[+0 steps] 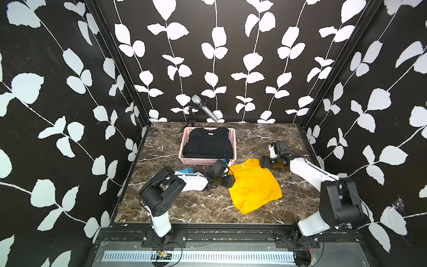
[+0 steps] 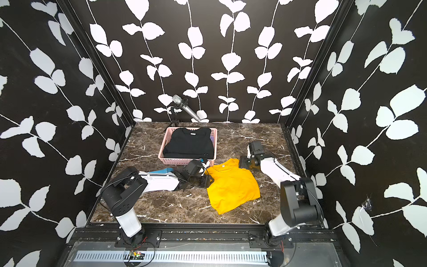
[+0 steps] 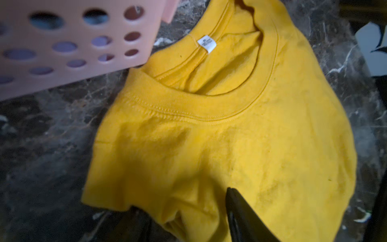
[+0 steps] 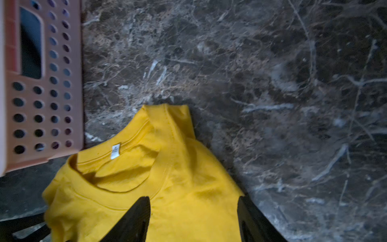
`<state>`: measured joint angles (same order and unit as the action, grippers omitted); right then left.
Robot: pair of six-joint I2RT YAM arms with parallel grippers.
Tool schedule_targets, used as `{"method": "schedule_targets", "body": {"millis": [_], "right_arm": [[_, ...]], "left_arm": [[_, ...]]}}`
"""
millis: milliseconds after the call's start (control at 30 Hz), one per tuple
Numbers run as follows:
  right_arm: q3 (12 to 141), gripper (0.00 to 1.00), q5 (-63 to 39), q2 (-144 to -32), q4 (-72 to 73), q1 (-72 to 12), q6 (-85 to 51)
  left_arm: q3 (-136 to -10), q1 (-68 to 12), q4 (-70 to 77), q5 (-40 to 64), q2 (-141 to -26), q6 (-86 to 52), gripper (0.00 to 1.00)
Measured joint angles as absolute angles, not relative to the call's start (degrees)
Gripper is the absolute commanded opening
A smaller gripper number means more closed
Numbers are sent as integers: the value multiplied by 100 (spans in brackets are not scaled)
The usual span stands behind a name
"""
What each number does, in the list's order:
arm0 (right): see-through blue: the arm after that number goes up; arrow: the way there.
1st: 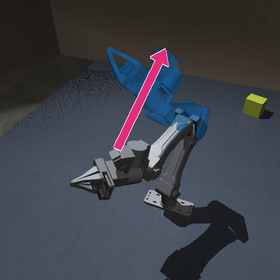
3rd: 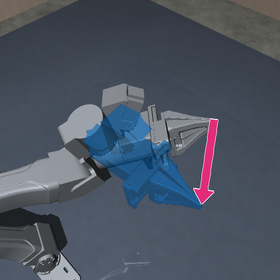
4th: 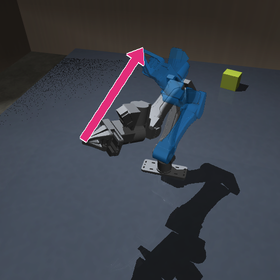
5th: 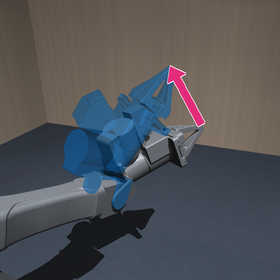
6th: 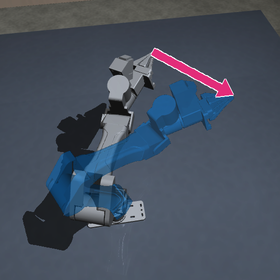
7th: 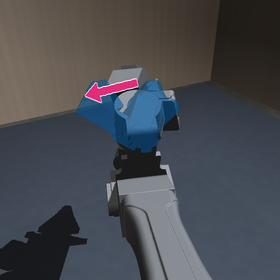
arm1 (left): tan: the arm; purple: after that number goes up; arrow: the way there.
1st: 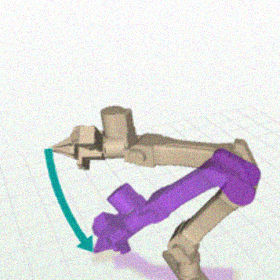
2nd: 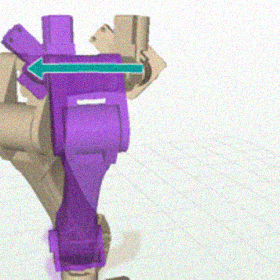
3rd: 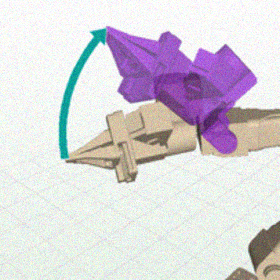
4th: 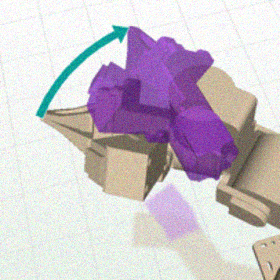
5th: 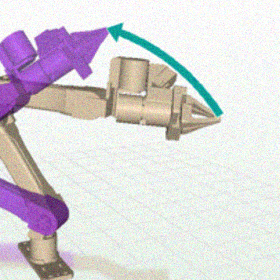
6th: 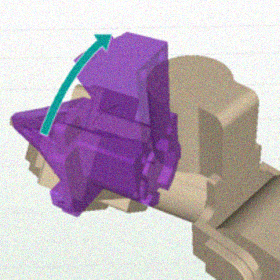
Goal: Put the folded t-shirts into the basket
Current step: Pick up the T-shirt from the center of the board.
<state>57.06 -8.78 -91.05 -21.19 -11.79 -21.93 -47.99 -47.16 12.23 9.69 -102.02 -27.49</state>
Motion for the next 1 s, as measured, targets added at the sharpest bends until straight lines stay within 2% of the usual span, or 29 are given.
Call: {"method": "schedule_targets", "body": {"millis": [167,300,367,667,833,1000], "right_arm": [[6058,70,-847,-9810,-2182,-1168,-1957],[6117,70,-880,-10112,-2215,-1168,-1817],[6106,71,-858,-10127,-2252,-1168,-1752],[6099,74,-642,-10114,-2399,-1155,-1579],[6099,75,-860,-10125,-2445,-1125,-1540],[6034,68,-1160,-10171,-2300,-1120,-1490]], "left_arm": [[-4825,-4718,1562,895,-10403,-2779,25],[-4827,-4720,1621,915,-10449,-2792,12],[-4827,-4720,1629,923,-10449,-2803,0],[-4827,-4720,1643,943,-10440,-2694,0],[-4805,-4713,1553,961,-10390,-2589,0],[-4779,-4674,1492,965,-10339,-2547,0]]}}
